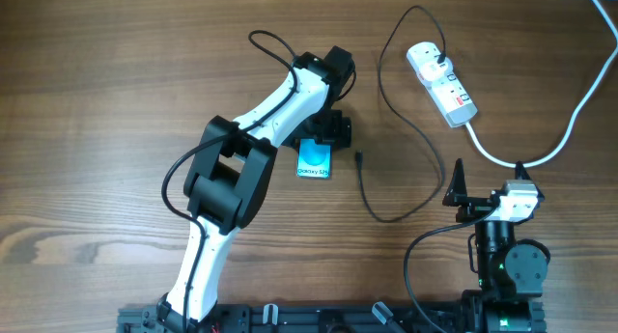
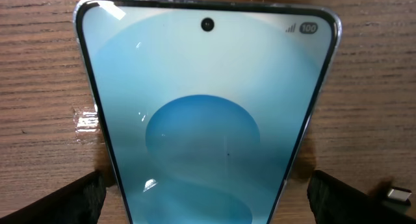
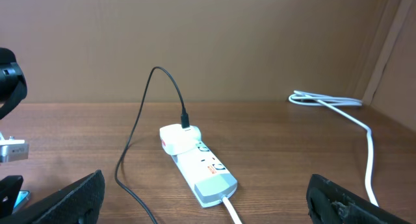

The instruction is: Plug charger to phone and switch on socket

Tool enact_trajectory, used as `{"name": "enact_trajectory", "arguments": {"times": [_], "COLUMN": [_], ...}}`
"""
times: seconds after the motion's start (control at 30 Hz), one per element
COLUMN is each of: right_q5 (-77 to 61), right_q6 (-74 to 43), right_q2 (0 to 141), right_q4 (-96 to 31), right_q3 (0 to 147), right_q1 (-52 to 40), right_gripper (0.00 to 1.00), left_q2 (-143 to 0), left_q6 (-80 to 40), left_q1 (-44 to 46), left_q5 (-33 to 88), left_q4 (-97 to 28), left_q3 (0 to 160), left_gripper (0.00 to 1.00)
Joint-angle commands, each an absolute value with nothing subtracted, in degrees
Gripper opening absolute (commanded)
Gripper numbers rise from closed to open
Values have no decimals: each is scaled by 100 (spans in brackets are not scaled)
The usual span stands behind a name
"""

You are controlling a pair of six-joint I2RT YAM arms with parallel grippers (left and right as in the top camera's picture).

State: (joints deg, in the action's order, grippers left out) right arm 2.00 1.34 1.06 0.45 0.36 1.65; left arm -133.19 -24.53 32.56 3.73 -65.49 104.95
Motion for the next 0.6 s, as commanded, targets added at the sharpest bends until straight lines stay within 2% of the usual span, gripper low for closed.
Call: {"name": "enact_trajectory", "arguments": {"times": [0.0, 0.03, 0.1, 0.13, 0.2, 0.47, 0.57], "right_q5": [257, 257, 257, 257, 257, 257, 257], "right_q6": [62, 64, 62, 64, 67, 64, 64], "right_q2": [80, 80, 80, 80, 80, 80, 80], "right_q4": [60, 60, 60, 60, 60, 60, 60], "right_q3": [30, 30, 30, 30, 30, 30, 30], "right_q1": [141, 141, 141, 141, 141, 141, 141], "right_gripper": [100, 100, 100, 100, 100, 100, 100], "left_q2": [-13493, -13493, -13493, -13493, -13493, -13493, -13493], "left_q6": [-2508, -2508, -2508, -2508, -2512, -2620, -2617], "left_q1": [3323, 3323, 3323, 3323, 3323, 3323, 3323], "left_q5": [655, 655, 650, 617, 593, 298, 226], "left_q4": [-6464, -6462, -6438, -6401, -6361, -6357, -6351], "left_q3": [10193, 10158, 10071, 10018, 9957, 9933, 9933], "left_gripper": [95, 89, 85, 78, 75, 78, 83]}}
